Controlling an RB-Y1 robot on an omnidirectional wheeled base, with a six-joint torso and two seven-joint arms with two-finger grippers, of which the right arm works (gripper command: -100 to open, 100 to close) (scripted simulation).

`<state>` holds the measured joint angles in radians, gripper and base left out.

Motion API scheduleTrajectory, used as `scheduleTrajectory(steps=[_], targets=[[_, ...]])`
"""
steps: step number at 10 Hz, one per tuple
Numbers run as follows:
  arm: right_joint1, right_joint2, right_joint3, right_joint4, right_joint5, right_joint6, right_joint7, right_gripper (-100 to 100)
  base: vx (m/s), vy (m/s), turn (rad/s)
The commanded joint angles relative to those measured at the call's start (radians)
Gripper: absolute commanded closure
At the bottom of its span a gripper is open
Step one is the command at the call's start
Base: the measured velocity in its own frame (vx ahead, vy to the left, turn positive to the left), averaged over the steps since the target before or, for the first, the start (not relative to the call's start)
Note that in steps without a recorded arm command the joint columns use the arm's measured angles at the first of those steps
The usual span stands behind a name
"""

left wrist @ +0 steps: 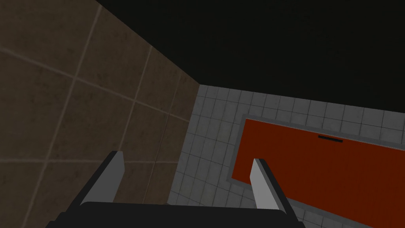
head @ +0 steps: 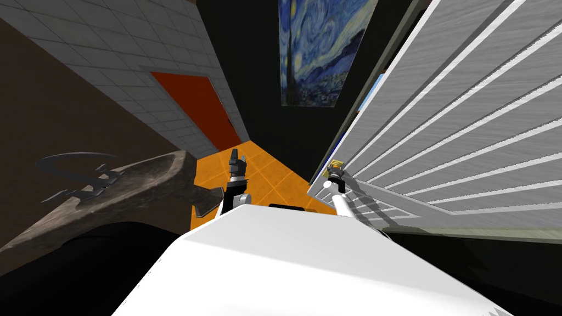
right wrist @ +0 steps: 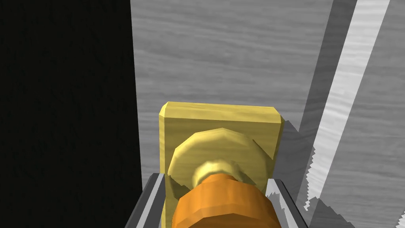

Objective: Pull the door open

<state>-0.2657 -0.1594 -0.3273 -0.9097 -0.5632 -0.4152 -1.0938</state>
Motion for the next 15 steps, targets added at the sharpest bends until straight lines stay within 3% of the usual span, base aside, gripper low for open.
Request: scheduleTrajectory(steps=[1, 4, 15], targets=[[0.000, 0.001, 0.001, 0.000, 0.000, 0.000, 0.000, 100, -0.026, 0.005, 0.012], [0.000, 0.001, 0.001, 0.000, 0.000, 0.000, 0.000, 100, -0.005, 0.001, 0.001], [0.052, -0.087, 0.132, -0.026, 0.005, 0.019, -0.161, 100, -0.221, -0.041, 0.154]])
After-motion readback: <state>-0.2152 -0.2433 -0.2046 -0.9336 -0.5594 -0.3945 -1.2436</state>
